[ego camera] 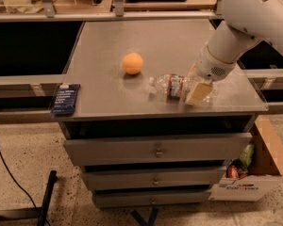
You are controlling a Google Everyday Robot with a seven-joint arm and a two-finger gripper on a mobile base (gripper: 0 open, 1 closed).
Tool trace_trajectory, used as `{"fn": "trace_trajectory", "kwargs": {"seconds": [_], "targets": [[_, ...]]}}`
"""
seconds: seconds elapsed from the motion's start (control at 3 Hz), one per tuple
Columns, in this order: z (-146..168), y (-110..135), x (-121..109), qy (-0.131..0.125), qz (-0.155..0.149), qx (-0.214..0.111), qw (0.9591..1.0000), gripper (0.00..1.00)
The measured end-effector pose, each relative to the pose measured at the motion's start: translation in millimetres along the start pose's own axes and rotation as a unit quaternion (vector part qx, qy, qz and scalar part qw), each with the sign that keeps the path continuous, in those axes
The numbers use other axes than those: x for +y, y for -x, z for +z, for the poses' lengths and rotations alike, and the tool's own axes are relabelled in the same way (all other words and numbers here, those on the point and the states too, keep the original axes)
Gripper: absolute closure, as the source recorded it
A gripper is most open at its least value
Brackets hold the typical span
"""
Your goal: Move water bottle near rxbar blueberry
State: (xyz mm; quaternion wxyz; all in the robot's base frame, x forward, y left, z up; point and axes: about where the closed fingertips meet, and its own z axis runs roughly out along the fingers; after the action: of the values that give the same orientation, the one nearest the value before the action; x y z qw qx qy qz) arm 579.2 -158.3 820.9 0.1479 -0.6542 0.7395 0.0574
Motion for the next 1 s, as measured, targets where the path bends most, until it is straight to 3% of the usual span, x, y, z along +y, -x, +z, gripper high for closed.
{"fn": "trace_trajectory", "kwargs": {"seconds": [0.33, 0.67, 1.0], "targets": [[-0.7, -0.3, -0.3, -0.003, 0.003, 0.003, 1.0000, 0.87], [-1.4, -0.1, -0.4, -0.003, 0.003, 0.003, 1.0000, 1.00], [-1.4, -0.1, -0.4, -0.003, 0.003, 0.003, 1.0000, 1.00]]}}
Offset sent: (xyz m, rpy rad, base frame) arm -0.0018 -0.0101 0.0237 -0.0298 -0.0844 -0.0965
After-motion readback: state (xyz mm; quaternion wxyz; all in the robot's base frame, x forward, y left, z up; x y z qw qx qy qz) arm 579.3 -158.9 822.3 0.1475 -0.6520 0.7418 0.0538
